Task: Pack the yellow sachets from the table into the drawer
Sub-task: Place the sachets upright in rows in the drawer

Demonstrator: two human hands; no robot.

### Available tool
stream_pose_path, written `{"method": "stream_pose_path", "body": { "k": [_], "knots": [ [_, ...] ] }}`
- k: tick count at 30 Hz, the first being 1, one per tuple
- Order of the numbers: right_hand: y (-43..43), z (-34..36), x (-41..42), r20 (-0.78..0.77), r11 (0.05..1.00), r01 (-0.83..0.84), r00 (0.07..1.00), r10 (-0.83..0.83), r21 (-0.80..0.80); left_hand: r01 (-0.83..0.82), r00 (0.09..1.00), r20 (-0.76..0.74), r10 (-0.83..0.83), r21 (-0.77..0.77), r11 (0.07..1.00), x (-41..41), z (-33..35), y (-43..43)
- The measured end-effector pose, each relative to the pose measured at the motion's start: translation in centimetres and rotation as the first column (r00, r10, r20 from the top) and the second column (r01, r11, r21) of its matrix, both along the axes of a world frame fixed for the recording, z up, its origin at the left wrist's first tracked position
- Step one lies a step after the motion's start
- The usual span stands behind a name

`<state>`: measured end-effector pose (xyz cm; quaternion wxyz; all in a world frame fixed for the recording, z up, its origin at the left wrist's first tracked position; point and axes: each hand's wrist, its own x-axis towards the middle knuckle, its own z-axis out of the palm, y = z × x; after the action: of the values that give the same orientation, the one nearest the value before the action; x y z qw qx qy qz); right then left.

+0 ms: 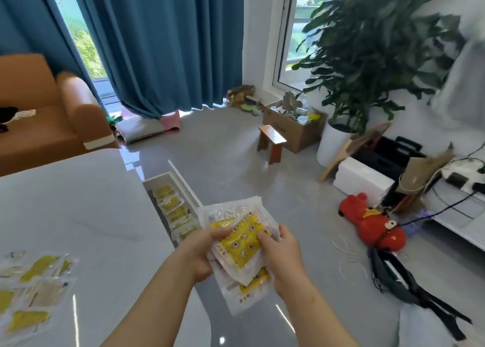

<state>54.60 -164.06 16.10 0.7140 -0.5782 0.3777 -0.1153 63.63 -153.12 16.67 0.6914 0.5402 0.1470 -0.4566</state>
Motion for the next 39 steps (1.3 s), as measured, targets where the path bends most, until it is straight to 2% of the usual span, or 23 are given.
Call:
{"method": "stream_pose_path", "body": {
  "k": [5, 9, 15, 24, 26, 29, 32, 36, 39],
  "knots": [
    [-10.7, -0.7, 5.9, -0.048, 0.994, -0.109, 0.993, 0.108, -0.001, -0.209, 0.973, -0.093, 0.21, 0.021, 0.978, 4.0, -1.3, -9.6],
    [-15.4, -1.4, 11.5, -0.09, 0.975, -0.222, 0.971, 0.223, 0.021, -0.358, 0.925, -0.122, 0.36, 0.037, 0.933, 8.1, -2.2, -13.4],
    [-18.0, -3.3, 21.8, -0.169, 0.935, -0.352, 0.92, 0.353, 0.039, -0.553, 0.818, -0.097, 0.567, 0.142, 0.821, 16.6, -4.7, -13.3],
    [-17.6, -4.0, 42.8, -0.22, 0.83, -0.557, 0.811, 0.541, -0.012, -0.642, 0.756, -0.048, 0.652, 0.14, 0.754, 35.2, -7.3, -11.7],
    [-16.8, -4.4, 47.4, -0.237, 0.805, -0.593, 0.786, 0.57, -0.031, -0.685, 0.718, -0.036, 0.695, 0.138, 0.715, 38.8, -7.6, -10.7],
    [-14.9, -5.3, 53.6, -0.256, 0.734, -0.68, 0.709, 0.657, -0.002, -0.755, 0.639, -0.006, 0.769, 0.189, 0.629, 43.0, -8.8, -8.8],
    [-12.9, -7.5, 59.7, -0.306, 0.62, -0.783, 0.6, 0.739, -0.04, -0.839, 0.494, 0.04, 0.869, 0.284, 0.464, 46.0, -11.9, -6.7],
    [-9.9, -12.5, 68.5, -0.395, 0.417, -0.905, 0.414, 0.82, -0.081, -0.893, 0.252, 0.063, 0.966, 0.4, 0.207, 49.7, -16.7, -5.2],
    [-7.8, -15.8, 74.5, -0.474, 0.223, -0.973, 0.221, 0.852, -0.053, -0.878, 0.095, 0.085, 0.992, 0.476, 0.044, 52.5, -19.1, -5.2]
  ]
}}
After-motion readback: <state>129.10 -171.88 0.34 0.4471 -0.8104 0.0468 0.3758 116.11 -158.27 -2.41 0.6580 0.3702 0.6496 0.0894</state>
